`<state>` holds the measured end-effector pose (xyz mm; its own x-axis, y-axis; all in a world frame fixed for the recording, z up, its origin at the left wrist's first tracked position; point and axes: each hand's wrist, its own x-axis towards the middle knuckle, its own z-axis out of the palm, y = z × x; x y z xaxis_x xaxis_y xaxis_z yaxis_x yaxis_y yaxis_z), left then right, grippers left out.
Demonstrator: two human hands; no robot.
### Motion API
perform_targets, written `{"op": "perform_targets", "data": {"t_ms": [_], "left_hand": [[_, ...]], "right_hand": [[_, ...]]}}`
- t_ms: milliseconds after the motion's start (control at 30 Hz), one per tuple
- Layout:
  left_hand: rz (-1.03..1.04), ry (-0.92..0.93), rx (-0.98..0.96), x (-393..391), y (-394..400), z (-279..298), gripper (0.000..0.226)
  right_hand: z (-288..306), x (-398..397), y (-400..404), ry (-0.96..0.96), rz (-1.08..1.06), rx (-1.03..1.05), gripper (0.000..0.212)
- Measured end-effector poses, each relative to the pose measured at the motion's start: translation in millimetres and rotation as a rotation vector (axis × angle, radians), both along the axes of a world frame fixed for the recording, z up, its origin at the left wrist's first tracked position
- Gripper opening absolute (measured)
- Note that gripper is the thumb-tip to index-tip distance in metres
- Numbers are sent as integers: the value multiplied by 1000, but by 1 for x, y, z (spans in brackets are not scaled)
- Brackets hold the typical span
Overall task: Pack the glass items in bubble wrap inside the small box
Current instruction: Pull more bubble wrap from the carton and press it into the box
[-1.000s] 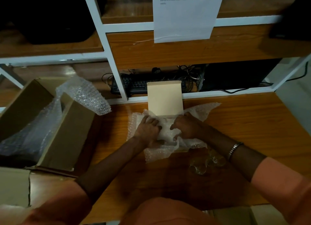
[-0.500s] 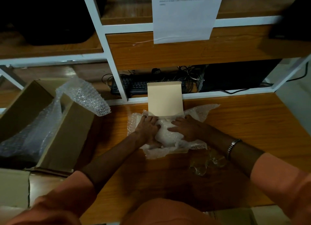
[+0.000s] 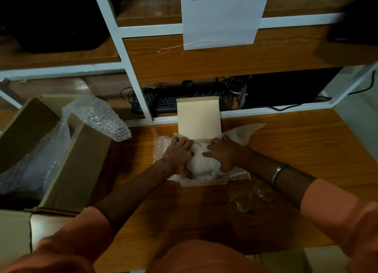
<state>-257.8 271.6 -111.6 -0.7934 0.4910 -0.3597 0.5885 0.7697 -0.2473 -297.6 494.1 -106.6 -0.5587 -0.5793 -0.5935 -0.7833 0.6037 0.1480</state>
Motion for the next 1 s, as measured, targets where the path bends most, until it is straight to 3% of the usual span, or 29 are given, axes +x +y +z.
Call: {"op": "perform_targets", "data": {"t_ms": [200, 333, 400, 467, 567, 667, 867, 1000], "left_hand": [[-32, 57, -139, 4, 17, -15, 65], [25, 16, -125, 3, 16, -19, 65], [41, -9, -4, -1, 9, -19, 55], [82, -28, 237, -6, 0, -14, 45], [100, 0, 355, -11, -5, -6, 64], [54, -33, 148, -7, -2, -7, 93], [14, -10, 25, 0, -1, -12, 87], [74, 20, 13, 5, 6, -22, 107]], "right_hand": [[-24, 13, -5, 126, 30, -89, 86], [-24, 15, -8, 122, 20, -99, 73], [-19, 12, -4, 93, 20, -140, 66], [-9, 6, -1, 100, 7, -200, 60], [2, 1, 3, 169, -23, -276, 61], [-2, 5, 7, 194, -63, -253, 75], [-16, 9, 15, 255, -27, -309, 99], [-22, 14, 9, 298, -29, -237, 105]]}}
